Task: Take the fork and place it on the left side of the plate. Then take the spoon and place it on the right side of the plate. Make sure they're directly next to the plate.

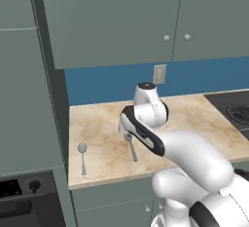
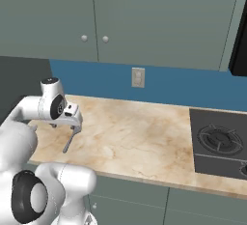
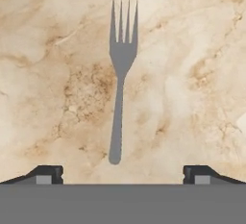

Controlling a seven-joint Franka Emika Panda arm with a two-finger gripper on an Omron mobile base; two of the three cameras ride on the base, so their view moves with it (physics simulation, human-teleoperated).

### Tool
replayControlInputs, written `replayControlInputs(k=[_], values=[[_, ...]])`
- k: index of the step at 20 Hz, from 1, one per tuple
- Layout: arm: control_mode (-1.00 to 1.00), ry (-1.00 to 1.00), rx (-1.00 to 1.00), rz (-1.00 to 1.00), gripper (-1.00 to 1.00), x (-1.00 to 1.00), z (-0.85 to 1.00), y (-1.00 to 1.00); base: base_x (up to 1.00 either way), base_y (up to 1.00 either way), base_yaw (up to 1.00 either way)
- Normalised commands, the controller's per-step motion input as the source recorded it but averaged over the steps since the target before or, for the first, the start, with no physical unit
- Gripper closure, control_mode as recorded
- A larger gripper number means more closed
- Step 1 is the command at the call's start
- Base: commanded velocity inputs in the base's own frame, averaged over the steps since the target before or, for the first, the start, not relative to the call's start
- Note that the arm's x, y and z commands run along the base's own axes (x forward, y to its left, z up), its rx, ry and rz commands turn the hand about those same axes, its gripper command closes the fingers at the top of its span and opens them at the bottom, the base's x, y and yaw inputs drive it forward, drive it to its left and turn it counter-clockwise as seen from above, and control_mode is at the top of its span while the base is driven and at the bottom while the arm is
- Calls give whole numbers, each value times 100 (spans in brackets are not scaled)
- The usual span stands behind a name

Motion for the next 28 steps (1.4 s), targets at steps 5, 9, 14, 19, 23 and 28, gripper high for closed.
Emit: replayControlInputs(k=[5,9,14,19,23,28], values=[[-100,1,-3,-2,-100,35,-50,0,0,0,0],[-100,3,-2,-4,-100,35,-46,1,0,0,0],[-100,1,-2,-3,-100,35,-44,8,0,0,0],[-100,0,-2,-3,-100,22,-37,13,0,0,0],[-100,0,0,-2,-100,1,-31,1,0,0,0],[-100,0,0,0,-100,0,-28,0,0,0,0]])
